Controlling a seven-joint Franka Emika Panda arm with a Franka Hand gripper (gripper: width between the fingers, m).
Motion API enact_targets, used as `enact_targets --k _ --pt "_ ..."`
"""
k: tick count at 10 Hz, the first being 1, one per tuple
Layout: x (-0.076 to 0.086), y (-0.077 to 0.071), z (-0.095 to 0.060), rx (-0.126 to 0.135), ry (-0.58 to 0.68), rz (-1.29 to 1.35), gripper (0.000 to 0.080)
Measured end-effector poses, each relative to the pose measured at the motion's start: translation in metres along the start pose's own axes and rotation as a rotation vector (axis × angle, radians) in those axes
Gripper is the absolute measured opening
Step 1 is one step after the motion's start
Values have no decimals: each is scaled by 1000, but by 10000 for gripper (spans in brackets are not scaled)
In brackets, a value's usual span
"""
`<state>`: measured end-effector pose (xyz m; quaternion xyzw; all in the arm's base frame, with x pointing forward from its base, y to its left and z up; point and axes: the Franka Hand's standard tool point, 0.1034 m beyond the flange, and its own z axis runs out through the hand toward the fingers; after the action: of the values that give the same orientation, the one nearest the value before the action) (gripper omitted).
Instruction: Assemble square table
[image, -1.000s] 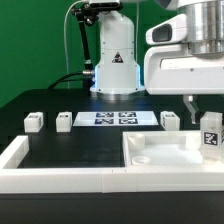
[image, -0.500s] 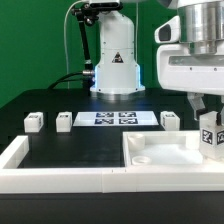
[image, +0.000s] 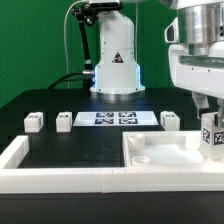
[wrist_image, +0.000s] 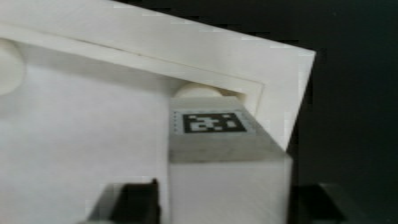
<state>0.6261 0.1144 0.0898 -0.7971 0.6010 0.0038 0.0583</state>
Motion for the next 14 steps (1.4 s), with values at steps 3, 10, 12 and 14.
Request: enact_targets --k 3,10,12,14 --pt "-2 -3 0 14 0 -221 622" --pt "-6 -8 7 10 -3 -966 648" --pt "-7 -8 8 5 -10 -1147 648" --pt "-4 -9 8 1 -15 -1310 648"
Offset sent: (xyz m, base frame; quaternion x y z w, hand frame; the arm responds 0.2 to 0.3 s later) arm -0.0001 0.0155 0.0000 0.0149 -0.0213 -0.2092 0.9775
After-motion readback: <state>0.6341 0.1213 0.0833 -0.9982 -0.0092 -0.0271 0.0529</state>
